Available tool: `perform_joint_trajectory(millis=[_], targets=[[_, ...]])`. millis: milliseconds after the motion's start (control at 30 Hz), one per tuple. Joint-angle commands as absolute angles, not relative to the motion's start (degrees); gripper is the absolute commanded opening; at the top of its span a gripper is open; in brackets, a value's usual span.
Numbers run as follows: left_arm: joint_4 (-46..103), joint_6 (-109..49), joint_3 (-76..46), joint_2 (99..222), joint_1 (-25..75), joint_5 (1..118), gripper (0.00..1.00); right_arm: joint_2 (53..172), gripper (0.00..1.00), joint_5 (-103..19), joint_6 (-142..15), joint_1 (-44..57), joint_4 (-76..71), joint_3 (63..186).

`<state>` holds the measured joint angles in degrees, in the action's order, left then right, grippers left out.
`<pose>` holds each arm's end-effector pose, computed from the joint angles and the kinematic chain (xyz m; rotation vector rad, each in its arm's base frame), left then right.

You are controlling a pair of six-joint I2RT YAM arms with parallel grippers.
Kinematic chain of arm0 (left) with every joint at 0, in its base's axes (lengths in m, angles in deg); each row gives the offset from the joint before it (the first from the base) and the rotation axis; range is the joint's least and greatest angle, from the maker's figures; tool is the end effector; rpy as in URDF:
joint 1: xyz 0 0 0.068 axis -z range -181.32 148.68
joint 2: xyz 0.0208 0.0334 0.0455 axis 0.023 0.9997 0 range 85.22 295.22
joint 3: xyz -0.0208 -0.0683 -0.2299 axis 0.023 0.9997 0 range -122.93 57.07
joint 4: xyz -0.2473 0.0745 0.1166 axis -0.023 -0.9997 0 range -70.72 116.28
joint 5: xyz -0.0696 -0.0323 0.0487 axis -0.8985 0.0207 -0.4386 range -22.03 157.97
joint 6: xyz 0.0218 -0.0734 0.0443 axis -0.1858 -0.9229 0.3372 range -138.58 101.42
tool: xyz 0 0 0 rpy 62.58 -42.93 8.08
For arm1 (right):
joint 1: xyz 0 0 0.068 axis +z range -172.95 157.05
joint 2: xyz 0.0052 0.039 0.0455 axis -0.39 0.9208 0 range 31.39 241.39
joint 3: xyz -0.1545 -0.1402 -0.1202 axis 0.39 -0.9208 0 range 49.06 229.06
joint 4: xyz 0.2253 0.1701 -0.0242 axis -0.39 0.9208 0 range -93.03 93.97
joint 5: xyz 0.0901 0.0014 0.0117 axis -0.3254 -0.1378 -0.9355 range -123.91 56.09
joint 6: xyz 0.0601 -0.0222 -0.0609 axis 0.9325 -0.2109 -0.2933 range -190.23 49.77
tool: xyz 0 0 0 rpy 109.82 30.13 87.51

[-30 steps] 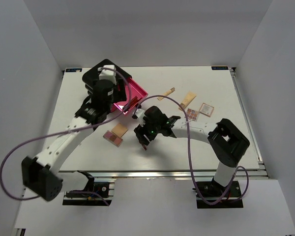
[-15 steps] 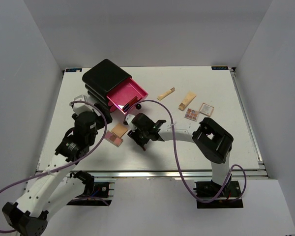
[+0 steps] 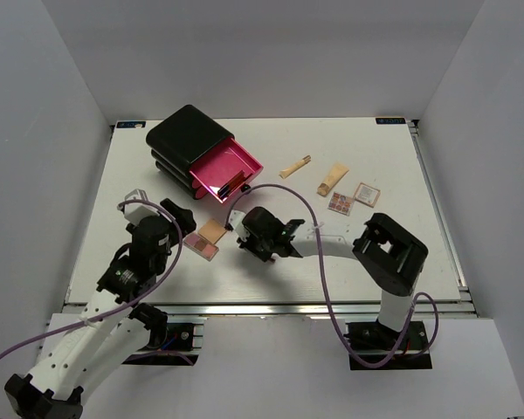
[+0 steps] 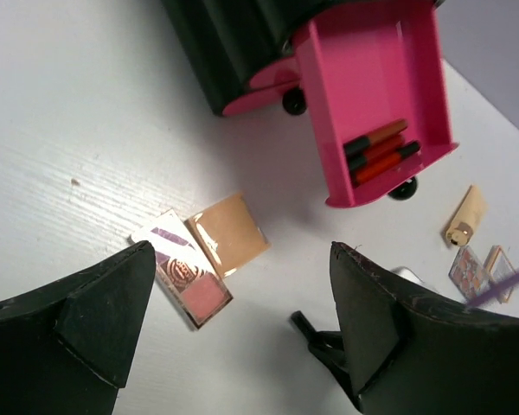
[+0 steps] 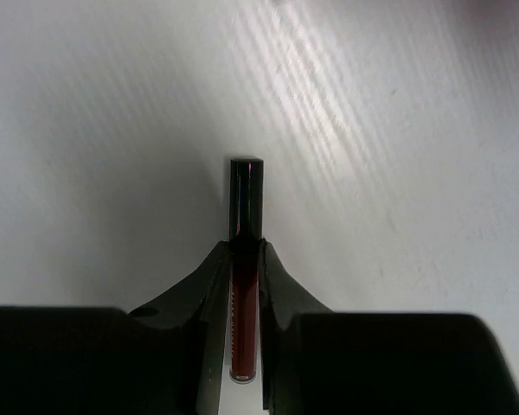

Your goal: Organize the makeup

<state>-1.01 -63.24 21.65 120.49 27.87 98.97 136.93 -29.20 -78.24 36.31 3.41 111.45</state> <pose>0.2167 -0.0746 0.2429 -0.5918 1.8932 -0.2844 0.2189 0.3553 0.0802 -1.3290 2.0645 0.2999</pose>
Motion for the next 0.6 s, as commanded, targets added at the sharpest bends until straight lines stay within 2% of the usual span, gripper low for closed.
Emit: perform_joint_trajectory(millis=[0,100,200,300,567], targets=[[-0.4,-68.1,24.7,119.6,27.7,96.5,0.91,133.1,0.00,-32.2,-85.7,36.4,5.0,106.2],[1.8,-69.9,27.1,119.5,27.7,95.0,0.91,128.7,0.00,-35.9,-91.8,36.0,3.3,103.2],[3.9,-70.9,28.7,119.7,27.6,93.7,0.91,123.6,0.00,-50.3,-104.8,33.6,6.5,102.9],[5.1,-71.7,29.4,120.3,27.6,93.0,0.91,119.3,0.00,-56.5,-110.5,32.2,9.4,104.2],[8.0,-75.0,32.1,121.1,27.6,90.6,0.91,113.7,0.00,-58.4,-128.7,28.7,-1.1,106.6]])
